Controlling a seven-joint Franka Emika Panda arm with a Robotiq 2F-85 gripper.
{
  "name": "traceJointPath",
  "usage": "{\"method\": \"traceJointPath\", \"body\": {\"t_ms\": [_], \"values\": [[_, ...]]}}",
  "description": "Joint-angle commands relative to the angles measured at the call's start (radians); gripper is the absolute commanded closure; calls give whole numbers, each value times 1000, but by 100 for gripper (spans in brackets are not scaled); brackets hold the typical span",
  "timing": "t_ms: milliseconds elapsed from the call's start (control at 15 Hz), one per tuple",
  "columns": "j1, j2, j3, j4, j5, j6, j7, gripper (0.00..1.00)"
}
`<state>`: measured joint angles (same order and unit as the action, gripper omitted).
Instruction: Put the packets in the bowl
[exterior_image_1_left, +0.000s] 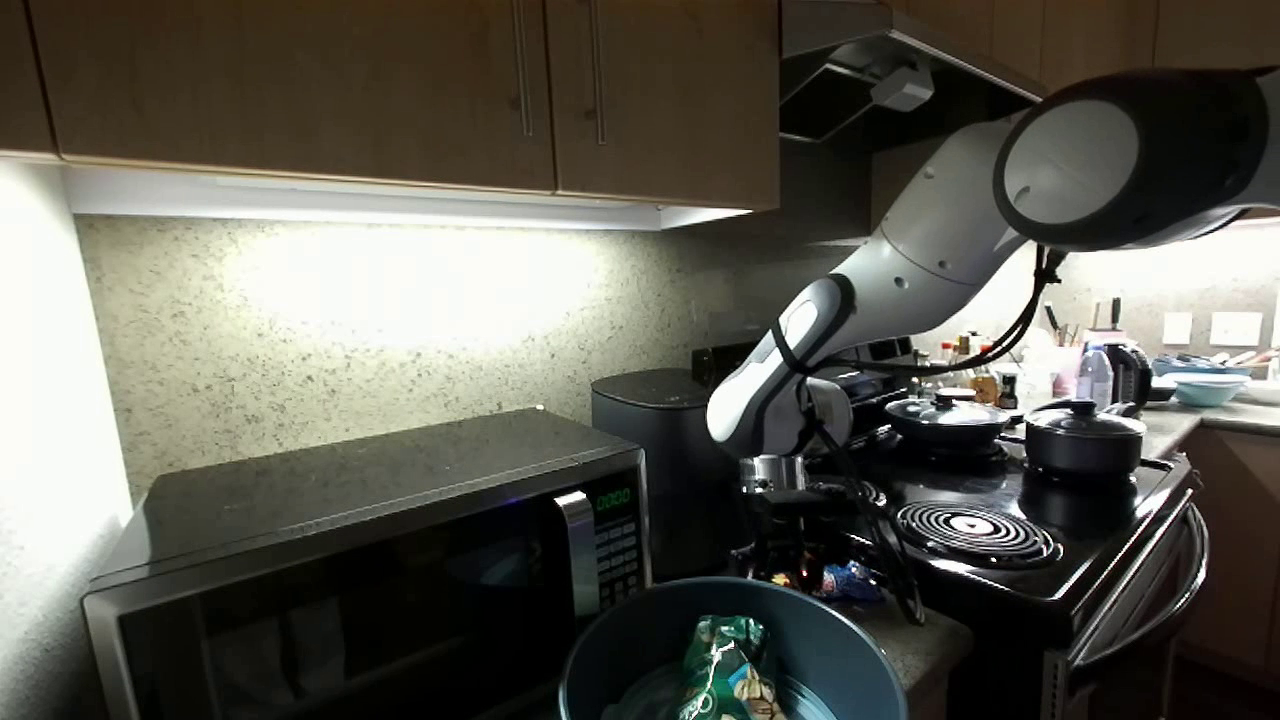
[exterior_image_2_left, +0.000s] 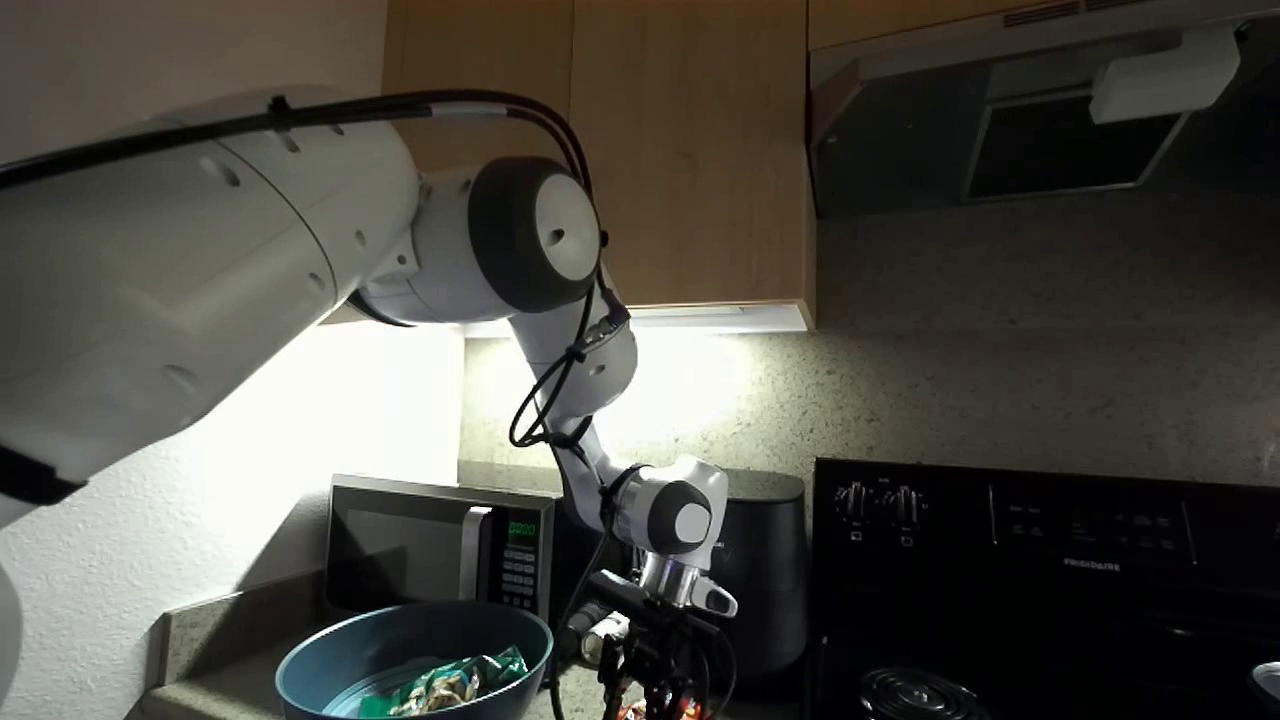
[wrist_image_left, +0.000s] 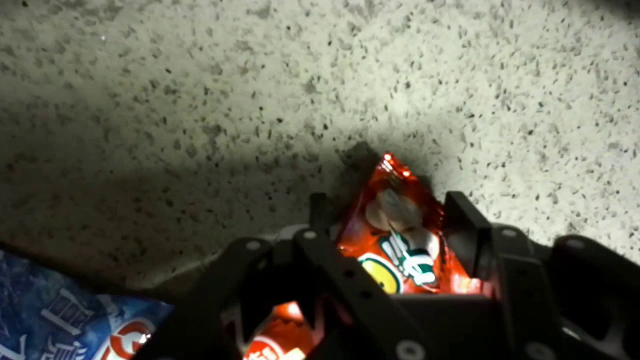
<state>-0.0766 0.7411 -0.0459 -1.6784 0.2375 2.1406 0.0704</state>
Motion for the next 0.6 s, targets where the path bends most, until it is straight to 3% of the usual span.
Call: {"method": "traceJointPath", "body": {"t_ms": [0, 333, 533], "values": [[1, 12, -5, 33, -27, -42, 31, 69], [-2, -83, 9, -37, -25, -109, -8, 98], [3, -159, 12, -106, -25, -96, -18, 100]]}}
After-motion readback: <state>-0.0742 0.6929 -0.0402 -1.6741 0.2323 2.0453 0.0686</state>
